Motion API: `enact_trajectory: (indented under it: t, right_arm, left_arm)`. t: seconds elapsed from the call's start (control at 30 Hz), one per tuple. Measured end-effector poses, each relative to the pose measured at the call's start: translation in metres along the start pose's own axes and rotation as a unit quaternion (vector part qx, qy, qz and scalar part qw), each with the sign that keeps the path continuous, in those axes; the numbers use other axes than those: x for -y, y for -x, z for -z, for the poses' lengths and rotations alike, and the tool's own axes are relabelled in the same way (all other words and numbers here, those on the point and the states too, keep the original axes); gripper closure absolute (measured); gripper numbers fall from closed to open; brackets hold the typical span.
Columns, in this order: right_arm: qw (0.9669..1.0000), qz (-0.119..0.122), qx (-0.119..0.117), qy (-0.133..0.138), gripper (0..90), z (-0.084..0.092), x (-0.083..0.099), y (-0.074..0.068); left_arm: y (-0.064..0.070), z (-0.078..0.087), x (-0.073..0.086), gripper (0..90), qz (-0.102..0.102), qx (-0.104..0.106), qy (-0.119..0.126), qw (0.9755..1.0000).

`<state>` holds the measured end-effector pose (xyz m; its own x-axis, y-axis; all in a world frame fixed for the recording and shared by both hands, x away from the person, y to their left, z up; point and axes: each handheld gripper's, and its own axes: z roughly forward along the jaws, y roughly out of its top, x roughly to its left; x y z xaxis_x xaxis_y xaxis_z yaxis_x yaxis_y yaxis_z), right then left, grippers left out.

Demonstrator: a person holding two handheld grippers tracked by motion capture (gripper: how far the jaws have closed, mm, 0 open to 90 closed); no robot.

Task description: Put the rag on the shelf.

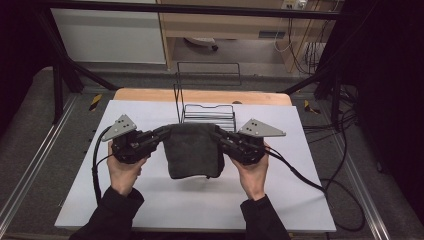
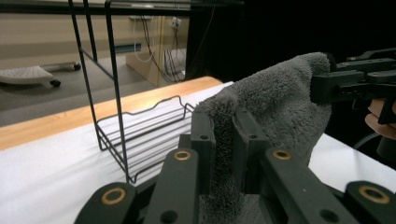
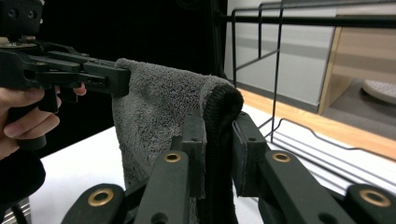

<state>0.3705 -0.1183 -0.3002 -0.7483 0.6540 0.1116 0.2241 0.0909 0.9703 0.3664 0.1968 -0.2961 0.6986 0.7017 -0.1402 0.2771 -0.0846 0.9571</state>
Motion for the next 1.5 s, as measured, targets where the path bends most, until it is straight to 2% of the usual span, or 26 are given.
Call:
enact_trajectory:
  t: [0.47,0.7,0.97,1.17,1.5]
  right_arm:
    - [0.9989,0.010,0.023,0.039,78.3,0.016,-0.023,0.003]
    - [0.9966,0.018,0.040,0.070,78.4,0.026,-0.043,0.004]
    - [0.9943,0.029,0.054,0.087,78.5,0.030,-0.060,0.006]
    - [0.9920,0.036,0.071,0.098,78.5,0.029,-0.075,0.010]
    - [0.9880,0.047,0.082,0.122,78.7,0.026,-0.097,0.013]
  left_arm:
    - [0.012,-0.009,-0.033,80.0,-0.016,0.000,0.041,0.9990]
    - [0.016,-0.014,-0.051,80.1,-0.015,0.005,0.066,0.9977]
    - [0.018,-0.019,-0.069,80.1,-0.011,0.006,0.095,0.9954]
    - [0.017,-0.025,-0.084,80.1,-0.010,0.006,0.109,0.9940]
    - [0.015,-0.029,-0.107,80.2,-0.005,0.005,0.141,0.9900]
